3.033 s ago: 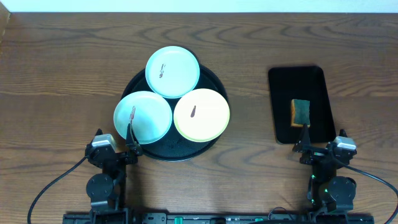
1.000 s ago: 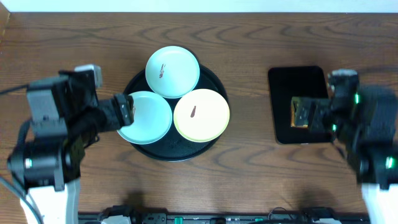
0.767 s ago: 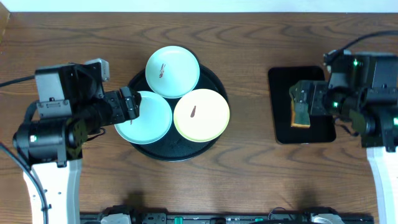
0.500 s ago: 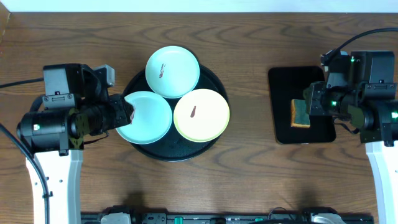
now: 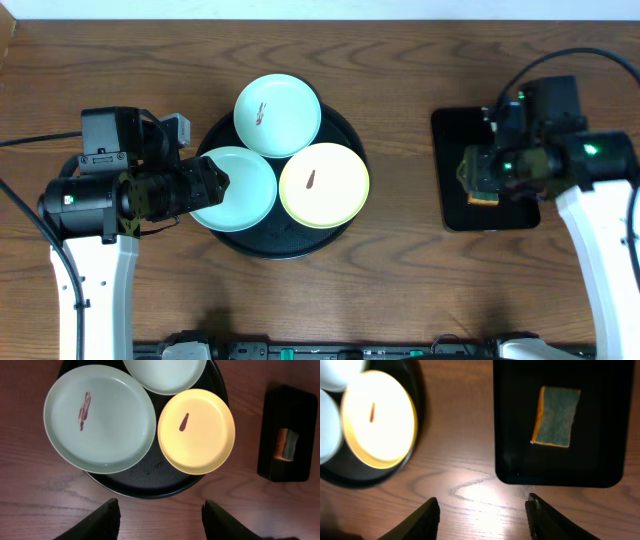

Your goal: Clean dirty plates on tray and stack at the side

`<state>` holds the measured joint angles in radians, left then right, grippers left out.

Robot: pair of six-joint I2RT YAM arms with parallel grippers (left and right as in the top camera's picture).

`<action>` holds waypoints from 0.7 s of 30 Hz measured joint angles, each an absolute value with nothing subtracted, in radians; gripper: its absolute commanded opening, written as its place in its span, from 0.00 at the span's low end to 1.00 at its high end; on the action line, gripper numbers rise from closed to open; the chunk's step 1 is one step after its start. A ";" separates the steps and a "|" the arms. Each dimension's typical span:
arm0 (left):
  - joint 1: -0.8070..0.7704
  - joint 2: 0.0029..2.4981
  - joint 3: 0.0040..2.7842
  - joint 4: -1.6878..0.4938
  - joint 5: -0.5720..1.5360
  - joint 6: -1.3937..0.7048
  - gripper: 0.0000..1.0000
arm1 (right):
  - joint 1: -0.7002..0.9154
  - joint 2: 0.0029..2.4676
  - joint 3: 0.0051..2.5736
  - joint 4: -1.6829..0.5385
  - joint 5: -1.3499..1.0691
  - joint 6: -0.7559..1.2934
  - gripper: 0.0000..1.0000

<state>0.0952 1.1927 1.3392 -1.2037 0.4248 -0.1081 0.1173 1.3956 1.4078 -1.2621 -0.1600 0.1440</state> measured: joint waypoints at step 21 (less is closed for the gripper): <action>-0.230 1.294 1.339 -1.074 0.307 -0.258 0.48 | 0.030 1.489 1.403 -1.230 -0.070 0.126 0.65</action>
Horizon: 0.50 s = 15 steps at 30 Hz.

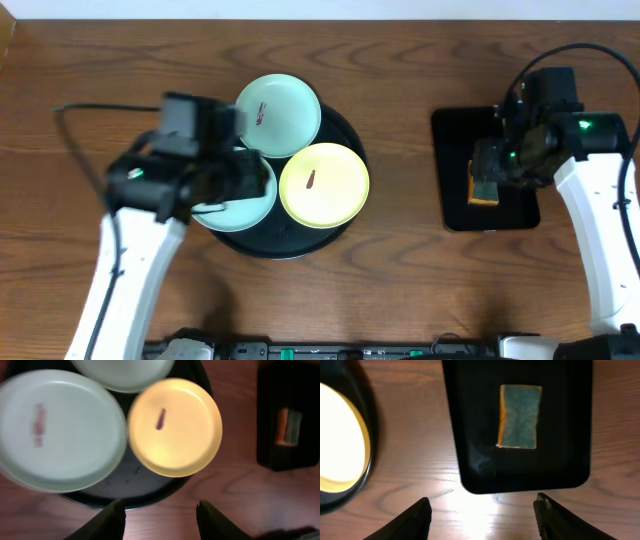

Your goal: Clean dirty plates on tray and stack at the side

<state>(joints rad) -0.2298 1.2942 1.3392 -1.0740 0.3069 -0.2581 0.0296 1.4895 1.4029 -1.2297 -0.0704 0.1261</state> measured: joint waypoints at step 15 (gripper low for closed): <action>-0.577 1.681 1.337 -0.719 0.285 -0.348 0.48 | -0.157 1.519 1.403 -1.134 -0.067 0.146 0.75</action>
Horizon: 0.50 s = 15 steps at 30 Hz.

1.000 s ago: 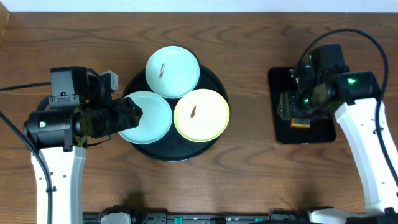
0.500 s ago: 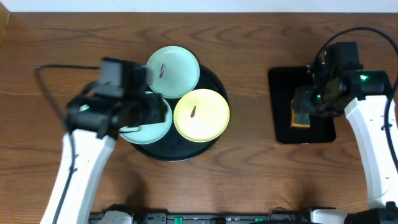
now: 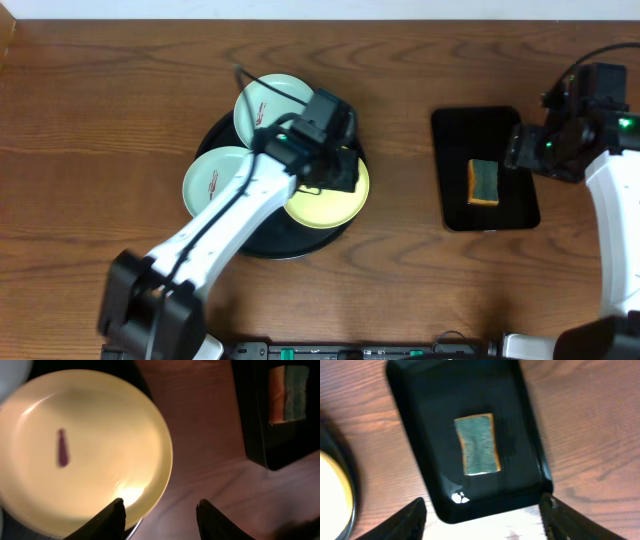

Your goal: Clean dirty plates on tray and stack at the side

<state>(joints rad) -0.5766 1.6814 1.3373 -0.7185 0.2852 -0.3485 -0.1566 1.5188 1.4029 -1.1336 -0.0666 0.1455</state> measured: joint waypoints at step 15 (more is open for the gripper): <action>-0.632 1.836 1.336 -0.575 0.254 -0.370 0.40 | -0.197 1.564 1.403 -1.117 -0.067 0.178 0.99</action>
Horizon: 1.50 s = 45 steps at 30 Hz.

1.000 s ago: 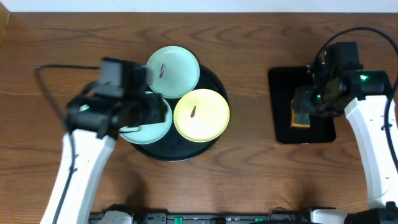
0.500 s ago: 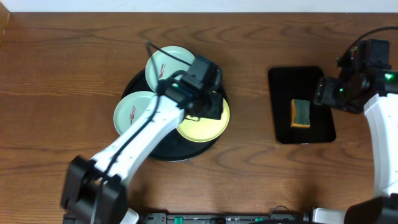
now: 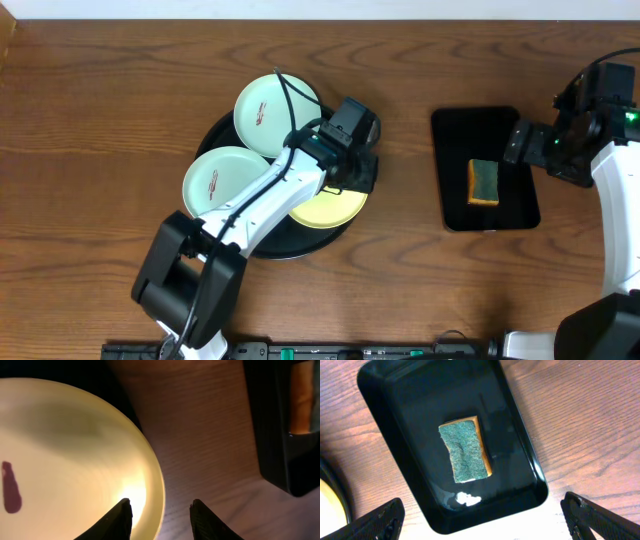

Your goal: Clean dirty plates on tray and stack at the side

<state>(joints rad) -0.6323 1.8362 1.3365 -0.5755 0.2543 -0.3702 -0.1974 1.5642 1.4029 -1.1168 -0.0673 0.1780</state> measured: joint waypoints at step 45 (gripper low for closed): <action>-0.754 1.963 1.336 -0.570 0.060 -0.377 0.08 | -0.197 1.564 1.403 -1.117 -0.105 0.220 0.99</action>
<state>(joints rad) -0.7536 1.9625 1.3365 -0.5701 0.0601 -0.3775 -0.1974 1.5642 1.4029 -1.1168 -0.1047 0.2203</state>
